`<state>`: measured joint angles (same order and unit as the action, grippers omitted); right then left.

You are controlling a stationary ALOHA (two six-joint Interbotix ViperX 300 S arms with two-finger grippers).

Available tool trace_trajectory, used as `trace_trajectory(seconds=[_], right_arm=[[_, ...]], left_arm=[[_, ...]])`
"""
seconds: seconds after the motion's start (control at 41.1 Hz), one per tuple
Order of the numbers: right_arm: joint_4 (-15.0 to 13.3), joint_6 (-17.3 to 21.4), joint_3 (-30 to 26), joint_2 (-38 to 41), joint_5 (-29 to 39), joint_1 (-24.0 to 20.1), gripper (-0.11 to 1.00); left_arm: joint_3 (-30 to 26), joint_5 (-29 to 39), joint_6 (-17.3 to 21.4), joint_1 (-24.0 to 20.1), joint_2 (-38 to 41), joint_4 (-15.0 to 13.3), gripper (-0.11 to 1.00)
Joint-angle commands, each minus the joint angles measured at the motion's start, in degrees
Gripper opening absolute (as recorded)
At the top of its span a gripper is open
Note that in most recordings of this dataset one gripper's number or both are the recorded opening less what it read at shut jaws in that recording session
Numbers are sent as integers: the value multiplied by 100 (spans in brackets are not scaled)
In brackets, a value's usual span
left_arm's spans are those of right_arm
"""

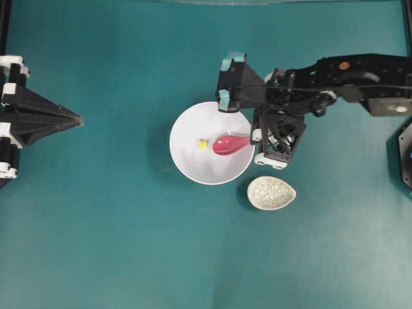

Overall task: Scoop the yellow hexagonal prism block from the bowl with a spoon using the right arm.
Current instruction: 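Drag the spoon under the yellow hexagonal block to scoop it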

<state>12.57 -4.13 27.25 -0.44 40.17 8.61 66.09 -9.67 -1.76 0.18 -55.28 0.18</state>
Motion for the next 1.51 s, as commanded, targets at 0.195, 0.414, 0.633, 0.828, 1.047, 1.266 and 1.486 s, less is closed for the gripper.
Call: trace_trajectory(seconds=[0.195,0.414,0.633,0.828,1.047,1.266,1.486], right_arm=[[-9,0,-123,193,-211,18,23],[-9,0,-316,343,-396,9,23],[-9,-9,-545,519,-457,9,23],[9,0,-606,554,-545,18,23],[79,0,-606,554,-677,9,23],[132,9,-606,554,-747,9,23],[132,9,-554,527,-747,18,23]], left_arm=[[-193,-35,0,9,26,18,3],[-211,-35,0,9,26,18,3],[-211,-35,0,9,26,9,3],[-211,-35,0,9,35,9,3],[-211,-35,0,9,26,9,3],[-211,-35,0,9,35,9,3],[-211,-26,0,9,35,18,3]])
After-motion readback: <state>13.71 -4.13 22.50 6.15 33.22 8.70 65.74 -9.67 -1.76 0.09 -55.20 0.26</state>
